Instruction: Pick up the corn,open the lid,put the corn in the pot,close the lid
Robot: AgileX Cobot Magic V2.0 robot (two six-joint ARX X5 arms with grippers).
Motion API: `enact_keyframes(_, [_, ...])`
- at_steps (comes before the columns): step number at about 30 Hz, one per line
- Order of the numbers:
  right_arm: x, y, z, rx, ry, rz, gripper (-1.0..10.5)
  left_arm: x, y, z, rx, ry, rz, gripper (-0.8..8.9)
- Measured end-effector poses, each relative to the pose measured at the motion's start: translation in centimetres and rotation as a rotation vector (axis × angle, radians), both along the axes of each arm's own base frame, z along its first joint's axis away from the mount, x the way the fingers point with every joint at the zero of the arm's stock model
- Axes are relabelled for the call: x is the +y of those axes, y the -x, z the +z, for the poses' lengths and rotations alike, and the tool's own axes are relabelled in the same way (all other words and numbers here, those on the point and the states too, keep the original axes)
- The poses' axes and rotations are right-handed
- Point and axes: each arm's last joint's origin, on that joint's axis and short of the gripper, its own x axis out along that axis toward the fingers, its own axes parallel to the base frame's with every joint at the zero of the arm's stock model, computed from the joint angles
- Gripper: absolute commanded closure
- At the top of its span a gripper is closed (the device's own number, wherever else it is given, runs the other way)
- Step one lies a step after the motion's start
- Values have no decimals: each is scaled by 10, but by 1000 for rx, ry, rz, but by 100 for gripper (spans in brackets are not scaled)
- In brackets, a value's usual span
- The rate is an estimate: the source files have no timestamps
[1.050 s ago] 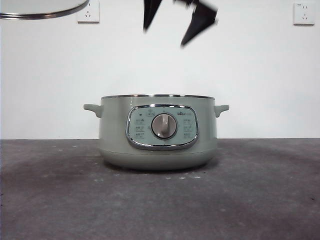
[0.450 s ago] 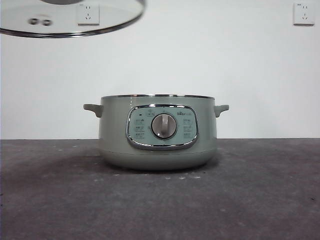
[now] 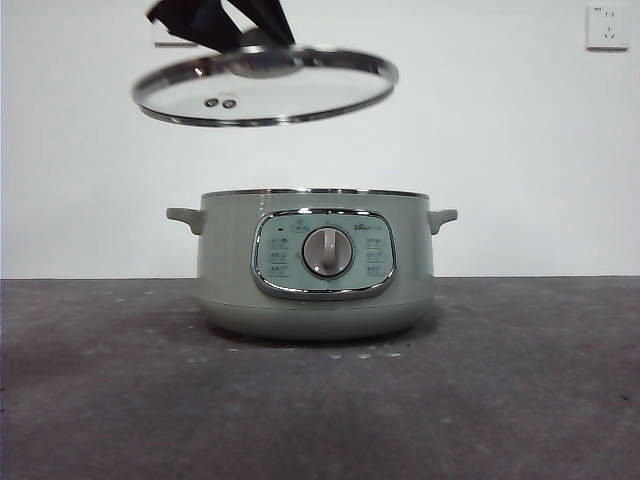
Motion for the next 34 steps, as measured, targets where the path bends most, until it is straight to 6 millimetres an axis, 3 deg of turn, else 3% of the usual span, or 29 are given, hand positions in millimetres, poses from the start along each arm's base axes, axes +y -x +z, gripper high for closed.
enact_keyframes(6, [-13, 21, -19, -12, -29, -51, 415, -18, -27, -15, -21, -4, 8, 822])
enact_keyframes(13, [-20, 31, -19, -49, -51, -92, 416, -29, -47, -44, 16, -31, 16, 822])
enact_keyframes(34, [-22, 32, -20, -59, -48, -112, 416, -44, -61, -66, 3, -46, 30, 822])
